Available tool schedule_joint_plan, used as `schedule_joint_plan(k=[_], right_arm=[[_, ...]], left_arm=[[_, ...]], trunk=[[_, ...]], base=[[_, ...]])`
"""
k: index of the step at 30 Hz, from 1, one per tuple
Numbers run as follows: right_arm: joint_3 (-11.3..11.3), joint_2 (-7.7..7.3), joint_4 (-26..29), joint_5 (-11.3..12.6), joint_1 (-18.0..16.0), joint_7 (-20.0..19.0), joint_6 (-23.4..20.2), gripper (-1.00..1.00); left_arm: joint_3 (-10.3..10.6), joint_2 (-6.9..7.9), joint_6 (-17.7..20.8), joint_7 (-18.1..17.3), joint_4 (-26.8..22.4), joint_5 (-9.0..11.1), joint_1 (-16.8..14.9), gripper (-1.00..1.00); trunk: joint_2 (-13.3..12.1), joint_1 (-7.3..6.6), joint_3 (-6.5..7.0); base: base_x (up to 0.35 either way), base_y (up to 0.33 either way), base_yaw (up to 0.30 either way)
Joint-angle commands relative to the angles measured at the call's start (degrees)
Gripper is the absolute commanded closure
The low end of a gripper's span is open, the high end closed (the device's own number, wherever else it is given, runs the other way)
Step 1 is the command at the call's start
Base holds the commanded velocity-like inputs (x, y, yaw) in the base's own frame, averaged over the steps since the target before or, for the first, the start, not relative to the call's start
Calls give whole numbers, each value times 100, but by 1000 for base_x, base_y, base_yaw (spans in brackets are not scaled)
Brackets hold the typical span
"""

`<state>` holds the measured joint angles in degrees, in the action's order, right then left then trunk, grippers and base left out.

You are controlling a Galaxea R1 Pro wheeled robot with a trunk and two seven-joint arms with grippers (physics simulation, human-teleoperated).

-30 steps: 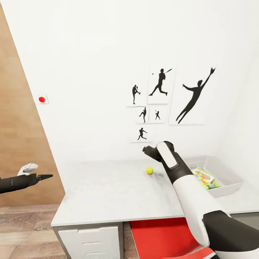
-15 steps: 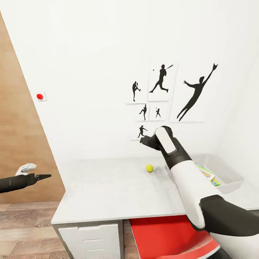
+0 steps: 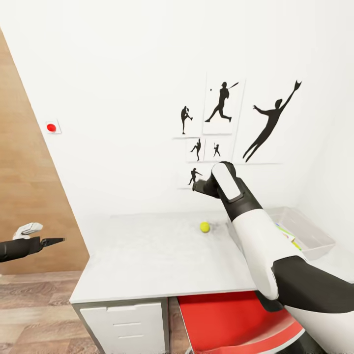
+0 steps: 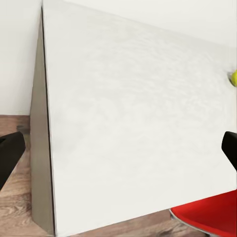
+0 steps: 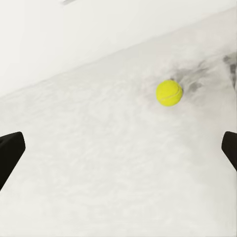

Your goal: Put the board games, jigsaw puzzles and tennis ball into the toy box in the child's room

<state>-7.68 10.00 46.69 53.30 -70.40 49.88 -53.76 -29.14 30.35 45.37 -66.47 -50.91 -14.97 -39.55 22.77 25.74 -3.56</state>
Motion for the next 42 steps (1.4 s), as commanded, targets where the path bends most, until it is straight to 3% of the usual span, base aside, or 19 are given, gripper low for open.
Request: schedule_joint_plan(k=[1, 5, 14, 23, 35, 37, 42], right_arm=[[-6, 0, -5, 48, -9, 57, -18, -100], [-6, 0, -46, 42, -17, 59, -35, -100], [-6, 0, -173, 38, -18, 46, -32, -100], [-9, 0, -193, 38, -25, 57, -45, -100], [-14, 0, -194, 26, -27, 51, -45, -100], [-14, 0, -189, 28, -27, 54, -46, -100], [-14, 0, -144, 30, -27, 61, -46, -100]], left_arm=[[-17, 19, 41, -56, -1, -58, -9, -100], [-15, 106, -81, 46, 88, -133, -9, -100], [14, 105, -181, 248, 160, -193, -9, -100], [-8, 109, -187, 809, 174, -185, -9, -100], [-26, 129, -202, 830, 178, -172, -9, -100], [-56, 136, -200, 811, 178, -170, -9, -100], [-353, 165, -188, 774, 178, -167, -9, -100]], trunk=[[14, 4, -24], [14, 4, -62], [14, 4, -147], [14, 4, -232], [14, 4, -346], [14, 4, -365], [14, 4, -412]], base=[[0, 0, 0], [0, 0, 0], [0, 0, 0], [0, 0, 0], [0, 0, 0], [0, 0, 0], [0, 0, 0]])
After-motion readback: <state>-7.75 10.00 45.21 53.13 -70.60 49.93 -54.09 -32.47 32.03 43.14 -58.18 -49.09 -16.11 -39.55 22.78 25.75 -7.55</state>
